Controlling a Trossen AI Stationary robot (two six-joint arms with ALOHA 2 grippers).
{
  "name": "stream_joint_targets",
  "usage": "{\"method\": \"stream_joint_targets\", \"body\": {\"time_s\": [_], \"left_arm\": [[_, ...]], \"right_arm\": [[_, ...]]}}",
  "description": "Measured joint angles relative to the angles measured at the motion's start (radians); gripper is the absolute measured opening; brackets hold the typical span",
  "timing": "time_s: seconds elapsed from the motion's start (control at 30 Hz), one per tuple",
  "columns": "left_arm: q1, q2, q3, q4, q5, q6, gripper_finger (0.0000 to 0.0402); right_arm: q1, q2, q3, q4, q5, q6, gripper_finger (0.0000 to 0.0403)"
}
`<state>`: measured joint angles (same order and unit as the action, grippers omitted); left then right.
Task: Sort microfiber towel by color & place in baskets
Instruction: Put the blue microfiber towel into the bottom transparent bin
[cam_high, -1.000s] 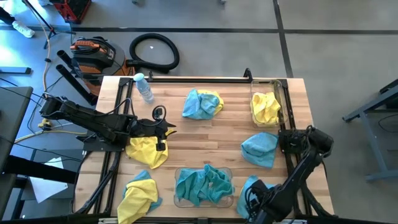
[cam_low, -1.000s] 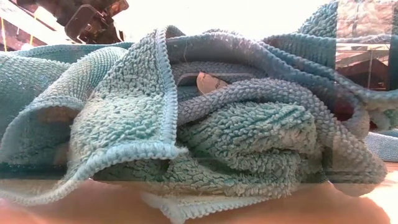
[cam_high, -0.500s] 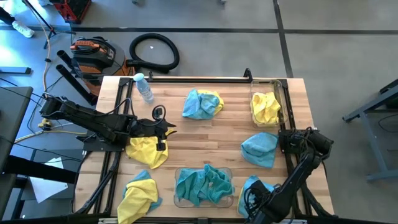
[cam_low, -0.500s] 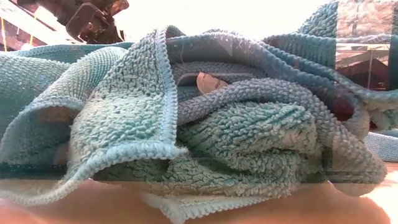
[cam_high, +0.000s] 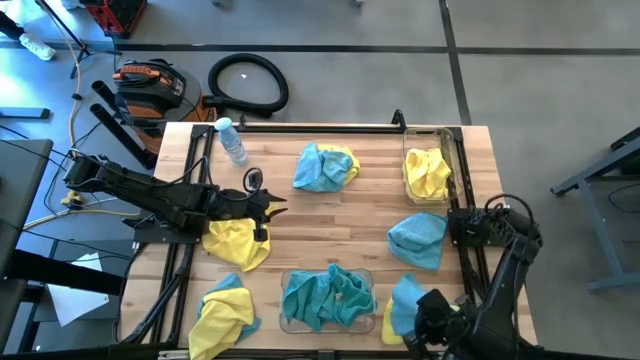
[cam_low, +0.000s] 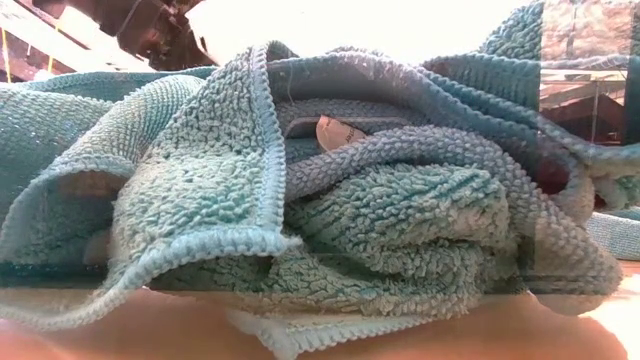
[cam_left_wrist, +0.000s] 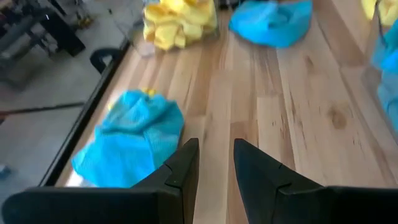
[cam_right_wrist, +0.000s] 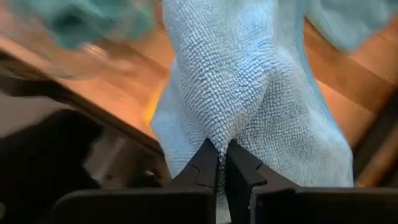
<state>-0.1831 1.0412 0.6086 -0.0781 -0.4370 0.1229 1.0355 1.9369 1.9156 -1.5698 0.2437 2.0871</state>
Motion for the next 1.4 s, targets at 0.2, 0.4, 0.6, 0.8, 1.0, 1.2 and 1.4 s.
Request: {"method": "stream_joint_targets", "body": {"time_s": [0.2, 0.4, 0.6, 0.8, 1.0, 1.2, 1.4], "left_arm": [[0.0, 0.0, 0.027, 0.018, -0.001, 0.01, 0.0087], [-0.013, 0.0, 0.047, -0.017, -0.001, -0.037, 0.0087], [-0.017, 0.0, 0.047, -0.016, -0.001, 0.002, 0.0087], [-0.017, 0.0, 0.047, -0.016, -0.001, 0.001, 0.0087], [-0.017, 0.0, 0.047, -0.031, -0.001, -0.046, 0.0087], [-0.017, -0.02, 0.048, -0.052, 0.013, -0.084, 0.0087], [-0.017, -0.048, 0.048, -0.109, 0.042, -0.154, 0.0087]], "right_arm": [[-0.024, -0.001, 0.078, -0.001, 0.174, -0.112, 0.0002], [-0.098, -0.001, 0.128, -0.002, 0.265, -0.304, 0.0001], [-0.188, -0.001, 0.186, 0.034, 0.347, -0.489, 0.0001], [-0.288, -0.001, 0.188, 0.298, 0.349, -0.738, 0.0], [-0.35, 0.021, 0.182, 0.487, 0.339, -0.781, 0.0], [-0.391, 0.13, 0.18, 0.432, 0.167, -0.604, 0.0], [-0.442, 0.247, 0.18, 0.422, -0.004, -0.539, 0.0]]}}
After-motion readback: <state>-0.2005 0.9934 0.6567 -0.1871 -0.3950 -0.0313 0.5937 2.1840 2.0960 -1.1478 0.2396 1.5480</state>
